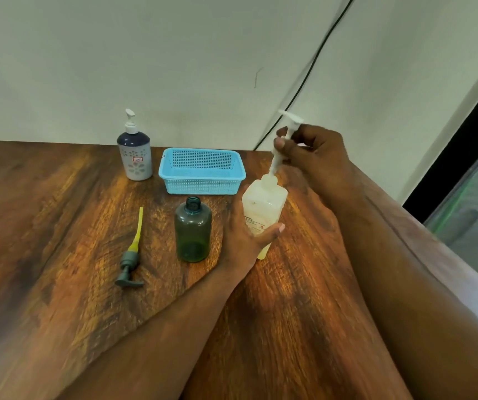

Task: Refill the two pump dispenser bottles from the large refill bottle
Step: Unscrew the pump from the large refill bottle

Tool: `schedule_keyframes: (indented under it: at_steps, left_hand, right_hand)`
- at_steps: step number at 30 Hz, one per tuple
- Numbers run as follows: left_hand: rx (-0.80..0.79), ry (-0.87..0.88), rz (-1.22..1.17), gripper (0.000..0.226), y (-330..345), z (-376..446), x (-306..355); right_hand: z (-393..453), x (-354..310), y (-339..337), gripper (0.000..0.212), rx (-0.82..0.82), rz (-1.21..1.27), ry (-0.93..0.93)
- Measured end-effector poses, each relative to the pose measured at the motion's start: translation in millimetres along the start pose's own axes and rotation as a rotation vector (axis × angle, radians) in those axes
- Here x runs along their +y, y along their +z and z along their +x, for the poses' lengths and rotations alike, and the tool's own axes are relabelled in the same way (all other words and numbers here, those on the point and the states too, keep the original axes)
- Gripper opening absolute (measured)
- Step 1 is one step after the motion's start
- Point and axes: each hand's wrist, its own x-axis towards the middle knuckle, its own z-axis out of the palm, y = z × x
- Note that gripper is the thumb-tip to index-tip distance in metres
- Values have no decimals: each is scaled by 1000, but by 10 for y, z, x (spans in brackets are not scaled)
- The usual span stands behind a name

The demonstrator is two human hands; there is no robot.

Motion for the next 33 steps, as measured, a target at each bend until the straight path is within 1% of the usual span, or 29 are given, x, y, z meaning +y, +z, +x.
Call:
schedule_keyframes:
  at_steps: [1,3,4,6,7,9,12,13,15,16,20,22,24,29,33]
  left_hand:
    - [3,5,2,96,-1,6,-7]
    - [6,13,8,96,-9,-2,-18]
    - [3,16,8,96,-9,0,-25]
    - [-1,22,5,96,-9,11,-34]
    - [0,22,5,96,-11,9,-37]
    - [-8,18,1,97,-8,8,-47]
    - [-13,33,-3,97,-13,11,-67]
    - [-15,35,0,97,-17,8,-68]
    - [-24,35,10,97,-19,10,-75]
    - [-28,35,13,98,-23,12,-77]
    - [-42,31,17,99,-43,7,-67]
    - [-48,24,26,99,-44,4,-63]
    - [-53,20,35,99,-54,0,-42]
    - [-72,17,29,99,-87,-14,-18]
    - [-90,16,16,99,-101,-36,0]
  right_hand:
    - [-1,-3,38,20,24,-22,-1]
    - [-26,7,112,20,-5,-139,-19]
    - [-35,4,128,19,21,-136,-26]
    - [-26,-16,119,19,132,-53,-8]
    - [-24,-24,118,19,130,-63,1]
    - [-51,-33,131,18,73,-150,11]
    - [-52,-42,92,16,201,5,26]
    - [-42,-49,75,19,191,3,39]
    - [-31,-59,56,24,74,-110,80]
    - [-30,-80,50,25,57,-124,77]
    - [-7,-191,-30,23,181,-17,-18]
    - [-14,-249,-55,24,199,35,-24]
    - [-28,-280,-66,26,206,37,-22]
    - [-66,-390,-210,23,239,143,-25]
    - [-92,-523,-373,24,266,222,-75]
